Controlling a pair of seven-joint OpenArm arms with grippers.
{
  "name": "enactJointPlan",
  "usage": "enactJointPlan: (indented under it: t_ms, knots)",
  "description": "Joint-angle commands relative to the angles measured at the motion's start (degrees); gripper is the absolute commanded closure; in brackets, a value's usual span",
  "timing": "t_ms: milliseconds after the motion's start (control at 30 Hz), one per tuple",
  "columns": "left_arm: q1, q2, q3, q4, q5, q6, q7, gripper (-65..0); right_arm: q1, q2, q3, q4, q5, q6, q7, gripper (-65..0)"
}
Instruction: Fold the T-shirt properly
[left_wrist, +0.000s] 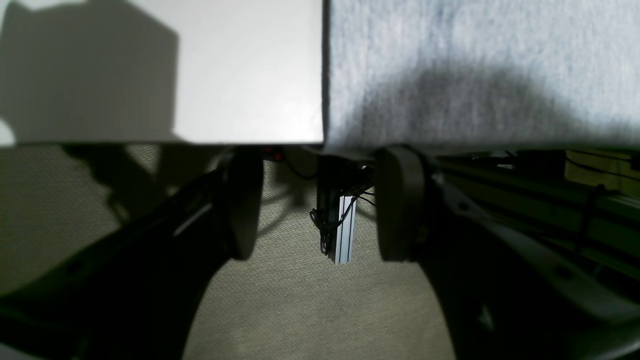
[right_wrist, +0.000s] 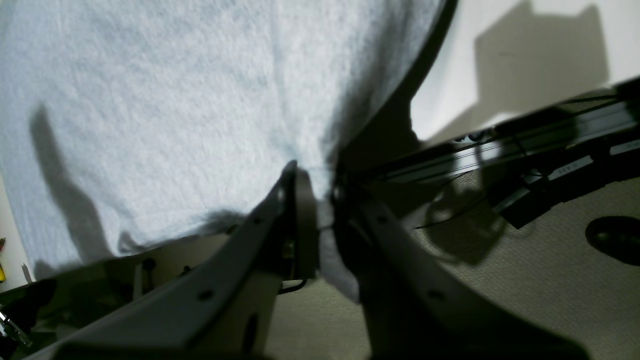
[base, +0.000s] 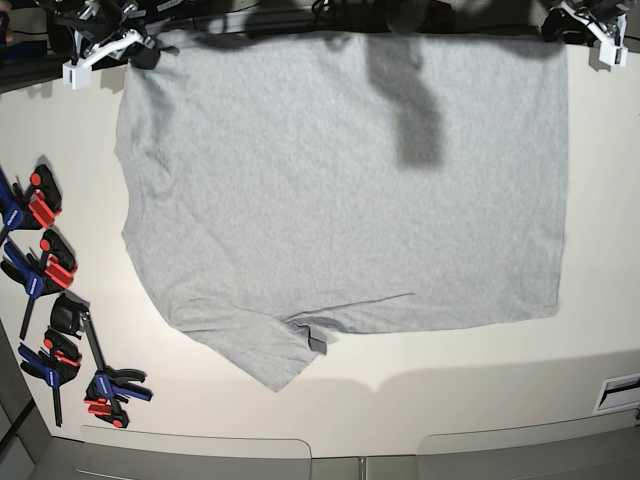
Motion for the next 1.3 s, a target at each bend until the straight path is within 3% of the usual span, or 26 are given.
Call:
enactJointPlan:
  t_ms: [0, 333, 467, 633, 733, 967, 1267]
  knots:
    - [0.17, -0.96, -0.37, 0.63, -1.22, -0.34, -1.68, -32.2, -0.31, 0.66, 0.46, 1.05, 1.05, 0.63, 0.85, 0.0]
    - [0.17, -0.96, -0.37, 1.36, -8.46, -0.34, 3.06, -32.0, -0.31, 0.66, 0.46, 1.05, 1.03, 0.63, 0.85, 0.0]
    - [0.20, -0.96, -0.37, 4.37, -11.98, -0.34, 7.30, -31.9, -0.31, 0.66, 0.46, 1.05, 1.03, 0.63, 0.85, 0.0]
    - [0.33, -0.94, -0.37, 7.50, -13.29, -0.34, 7.52, -31.1, -0.31, 0.66, 0.46, 1.05, 1.03, 0.63, 0.87, 0.0]
    - [0.35, -0.94, -0.37, 7.76, -13.31, -0.34, 7.48, -24.4, -0.31, 0.66, 0.46, 1.05, 1.03, 0.63, 0.90, 0.0]
    - [0.33, -0.94, -0.37, 7.76, -13.31, -0.34, 5.73, -0.4, -0.31, 0.66, 0.46, 1.05, 1.03, 0.63, 0.92, 0.0]
    - [0.33, -0.96, -0.39, 7.89, -17.68, -0.34, 6.16, 0.0, -0.28, 1.09, 0.48, 1.29, 3.74, 0.79, 0.90, 0.0]
